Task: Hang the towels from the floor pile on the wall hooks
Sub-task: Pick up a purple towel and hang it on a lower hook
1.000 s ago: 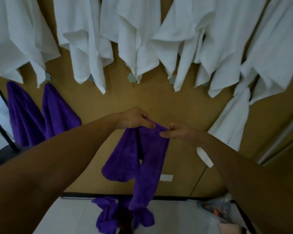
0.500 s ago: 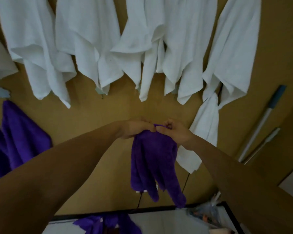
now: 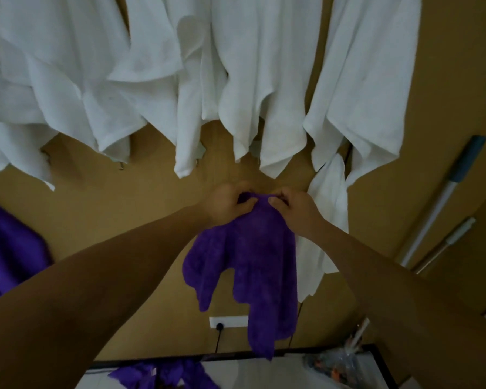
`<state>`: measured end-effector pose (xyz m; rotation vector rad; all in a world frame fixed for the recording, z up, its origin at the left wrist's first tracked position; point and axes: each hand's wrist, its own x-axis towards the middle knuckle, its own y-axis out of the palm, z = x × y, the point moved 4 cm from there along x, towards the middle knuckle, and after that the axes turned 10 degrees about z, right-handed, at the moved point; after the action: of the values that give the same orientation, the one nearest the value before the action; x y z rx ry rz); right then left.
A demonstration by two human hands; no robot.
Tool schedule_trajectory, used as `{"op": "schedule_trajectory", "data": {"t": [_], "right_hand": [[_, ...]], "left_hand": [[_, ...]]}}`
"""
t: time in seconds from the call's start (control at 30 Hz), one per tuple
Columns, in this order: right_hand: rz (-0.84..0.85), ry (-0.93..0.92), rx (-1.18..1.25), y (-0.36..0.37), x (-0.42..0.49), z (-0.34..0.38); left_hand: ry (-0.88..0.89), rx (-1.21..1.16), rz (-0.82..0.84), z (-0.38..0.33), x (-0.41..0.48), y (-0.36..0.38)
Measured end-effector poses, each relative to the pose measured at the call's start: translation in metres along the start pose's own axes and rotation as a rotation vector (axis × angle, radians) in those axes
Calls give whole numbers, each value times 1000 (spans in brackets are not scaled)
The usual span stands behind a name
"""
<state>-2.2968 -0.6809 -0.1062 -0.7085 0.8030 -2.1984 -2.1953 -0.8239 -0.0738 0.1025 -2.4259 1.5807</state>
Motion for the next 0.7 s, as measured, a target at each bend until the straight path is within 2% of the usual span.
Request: {"op": "schedule_trajectory", "data": {"t": [0.07, 0.17, 0.3, 0.37, 0.57, 0.7], "right_hand": [[6, 1, -43, 1, 11, -8], [14, 10, -29, 4, 29, -16], [67, -48, 11, 0, 57, -11], [72, -66, -29, -7, 69, -10], [-331, -47, -100, -28, 101, -25], [-400, 101, -63, -27, 118, -35]], "left_hand": [[33, 109, 14, 7, 9, 4], [-22, 214, -13, 20, 25, 8], [-120, 80, -249, 31, 43, -3], [-169, 76, -289, 39, 50, -4], [-207, 77, -350, 43, 79, -8], [-313, 24, -456, 52, 86, -14]]}}
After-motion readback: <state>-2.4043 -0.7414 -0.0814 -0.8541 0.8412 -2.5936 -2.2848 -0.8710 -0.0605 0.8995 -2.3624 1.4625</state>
